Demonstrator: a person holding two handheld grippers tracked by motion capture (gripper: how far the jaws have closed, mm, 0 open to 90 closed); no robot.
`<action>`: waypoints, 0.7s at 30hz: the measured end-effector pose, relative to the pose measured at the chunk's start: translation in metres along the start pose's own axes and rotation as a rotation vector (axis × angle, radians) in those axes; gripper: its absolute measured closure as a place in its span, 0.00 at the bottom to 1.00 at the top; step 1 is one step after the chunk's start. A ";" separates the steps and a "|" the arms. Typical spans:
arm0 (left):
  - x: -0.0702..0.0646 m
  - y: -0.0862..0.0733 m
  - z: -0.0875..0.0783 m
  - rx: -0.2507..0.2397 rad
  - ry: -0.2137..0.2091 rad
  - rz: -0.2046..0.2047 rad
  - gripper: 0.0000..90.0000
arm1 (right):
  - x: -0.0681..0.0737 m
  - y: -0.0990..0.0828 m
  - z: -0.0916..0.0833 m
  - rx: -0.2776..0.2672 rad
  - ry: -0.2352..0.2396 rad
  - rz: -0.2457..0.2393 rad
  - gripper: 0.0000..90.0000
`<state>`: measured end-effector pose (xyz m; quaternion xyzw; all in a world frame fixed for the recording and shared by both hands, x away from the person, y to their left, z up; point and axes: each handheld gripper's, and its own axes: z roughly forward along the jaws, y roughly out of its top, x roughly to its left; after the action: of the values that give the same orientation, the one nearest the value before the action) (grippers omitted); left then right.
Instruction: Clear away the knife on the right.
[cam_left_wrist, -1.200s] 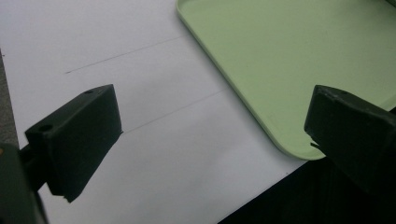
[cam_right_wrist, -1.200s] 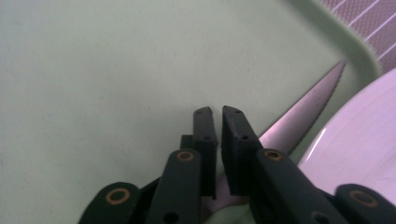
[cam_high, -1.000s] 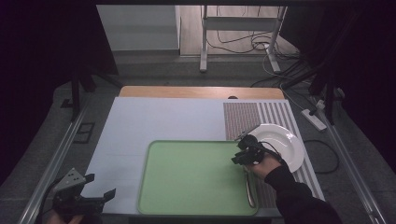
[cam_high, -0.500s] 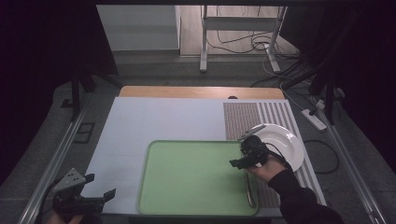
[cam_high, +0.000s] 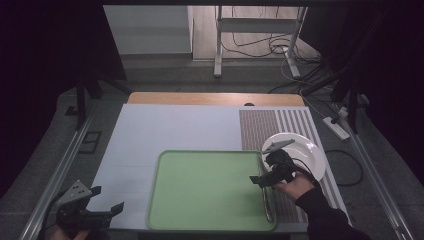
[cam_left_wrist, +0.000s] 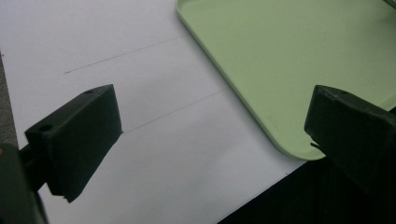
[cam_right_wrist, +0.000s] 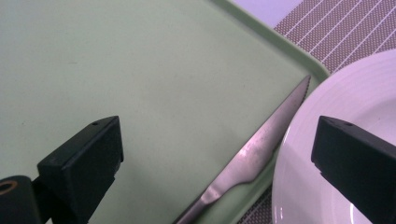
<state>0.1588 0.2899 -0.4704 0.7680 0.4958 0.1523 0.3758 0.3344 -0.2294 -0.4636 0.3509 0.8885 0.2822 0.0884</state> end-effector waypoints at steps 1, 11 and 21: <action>0.000 0.000 0.000 -0.002 0.000 -0.002 0.04 | 0.000 -0.001 0.000 0.000 0.004 0.001 0.03; 0.000 0.000 0.000 -0.001 -0.003 -0.003 0.04 | 0.001 -0.012 -0.007 -0.011 0.002 0.005 0.00; 0.000 0.000 0.000 -0.004 -0.004 -0.007 0.04 | 0.000 -0.028 -0.024 -0.044 -0.037 0.041 0.00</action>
<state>0.1587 0.2905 -0.4706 0.7659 0.4972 0.1504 0.3788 0.3094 -0.2565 -0.4598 0.3721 0.8729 0.2969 0.1068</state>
